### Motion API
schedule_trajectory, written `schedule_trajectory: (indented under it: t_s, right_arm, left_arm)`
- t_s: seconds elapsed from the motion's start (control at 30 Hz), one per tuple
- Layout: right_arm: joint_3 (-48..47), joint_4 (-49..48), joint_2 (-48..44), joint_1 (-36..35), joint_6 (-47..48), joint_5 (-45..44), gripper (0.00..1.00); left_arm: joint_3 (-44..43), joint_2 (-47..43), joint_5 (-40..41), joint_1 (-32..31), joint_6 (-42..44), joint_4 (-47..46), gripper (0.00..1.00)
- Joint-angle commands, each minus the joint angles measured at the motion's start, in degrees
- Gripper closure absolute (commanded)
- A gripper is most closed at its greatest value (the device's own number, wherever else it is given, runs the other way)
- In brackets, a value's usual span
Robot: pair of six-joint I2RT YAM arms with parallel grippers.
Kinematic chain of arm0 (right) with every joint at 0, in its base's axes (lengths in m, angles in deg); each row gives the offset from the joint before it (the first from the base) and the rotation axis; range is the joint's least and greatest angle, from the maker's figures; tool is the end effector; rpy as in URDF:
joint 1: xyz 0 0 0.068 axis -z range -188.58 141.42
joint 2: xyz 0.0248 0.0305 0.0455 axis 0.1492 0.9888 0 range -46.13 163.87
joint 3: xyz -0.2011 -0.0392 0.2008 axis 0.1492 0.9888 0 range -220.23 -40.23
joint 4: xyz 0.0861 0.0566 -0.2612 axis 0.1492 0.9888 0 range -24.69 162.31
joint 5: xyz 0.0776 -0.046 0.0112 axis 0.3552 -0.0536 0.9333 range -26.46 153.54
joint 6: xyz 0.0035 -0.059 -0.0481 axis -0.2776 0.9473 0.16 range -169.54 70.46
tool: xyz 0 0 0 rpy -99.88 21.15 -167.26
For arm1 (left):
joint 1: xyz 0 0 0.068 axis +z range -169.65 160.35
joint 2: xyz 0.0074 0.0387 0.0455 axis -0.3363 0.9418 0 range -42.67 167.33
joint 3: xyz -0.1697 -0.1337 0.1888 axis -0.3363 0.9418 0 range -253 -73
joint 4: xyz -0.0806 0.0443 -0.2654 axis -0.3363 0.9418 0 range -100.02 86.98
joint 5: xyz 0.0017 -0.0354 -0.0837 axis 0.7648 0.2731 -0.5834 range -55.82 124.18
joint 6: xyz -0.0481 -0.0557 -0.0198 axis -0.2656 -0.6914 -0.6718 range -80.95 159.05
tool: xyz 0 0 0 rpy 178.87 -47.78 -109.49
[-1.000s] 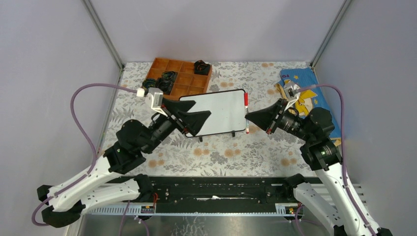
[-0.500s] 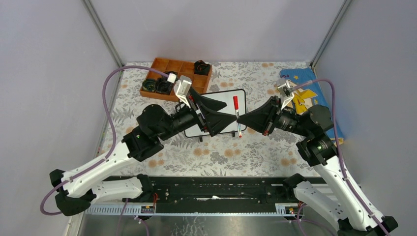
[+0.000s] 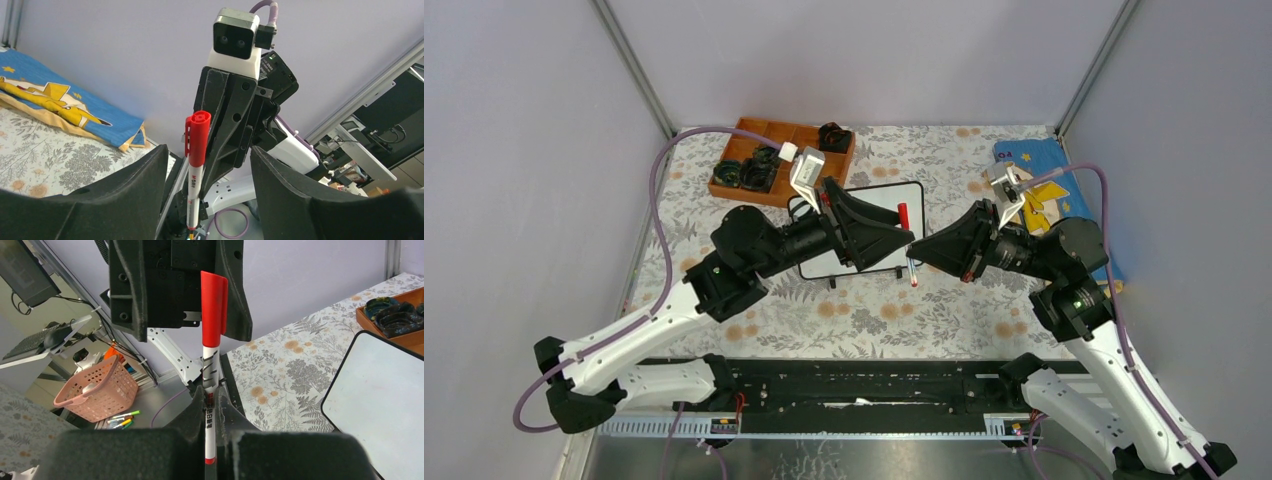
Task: Write a sentence on the whiteboard
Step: Open the whiteboard marker at the center of the board.
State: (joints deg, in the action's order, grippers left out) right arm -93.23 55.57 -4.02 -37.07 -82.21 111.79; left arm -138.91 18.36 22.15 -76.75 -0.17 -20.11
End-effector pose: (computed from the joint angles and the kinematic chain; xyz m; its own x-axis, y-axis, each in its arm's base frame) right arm 0.1285 0.1245 0.4505 -0.2419 0.2777 -0.9297 -0.9511 0.1216 0.2838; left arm 0.1393 -0.2400 0.4750 -0.4797 -0.3970 -0.7825 0.8096 0.1435 -0.5692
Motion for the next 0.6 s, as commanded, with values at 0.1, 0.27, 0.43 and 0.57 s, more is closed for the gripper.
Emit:
schedule_trajectory:
  t_s: [0.1,0.27,0.43,0.57]
  right_arm:
    - [-2.0,-1.1,-1.1,-0.5,-0.1,2.6,1.0]
    - [-2.2,-0.3,-1.3,-0.5,0.0,3.4,1.0]
    - [-2.2,0.8,-1.6,-0.5,0.5,3.5,1.0]
    - [-2.3,1.3,-1.8,-0.6,0.8,3.5,1.0]
  left_arm:
    - [-1.7,0.9,-2.4,0.5,-2.8,-5.8,0.41]
    - [-1.4,0.9,-1.7,0.5,-3.2,-6.2,0.49]
    - [-0.8,0.9,-1.2,0.5,-3.8,-6.7,0.56]
    - [-0.6,1.1,-1.4,0.5,-4.0,-7.0,0.62]
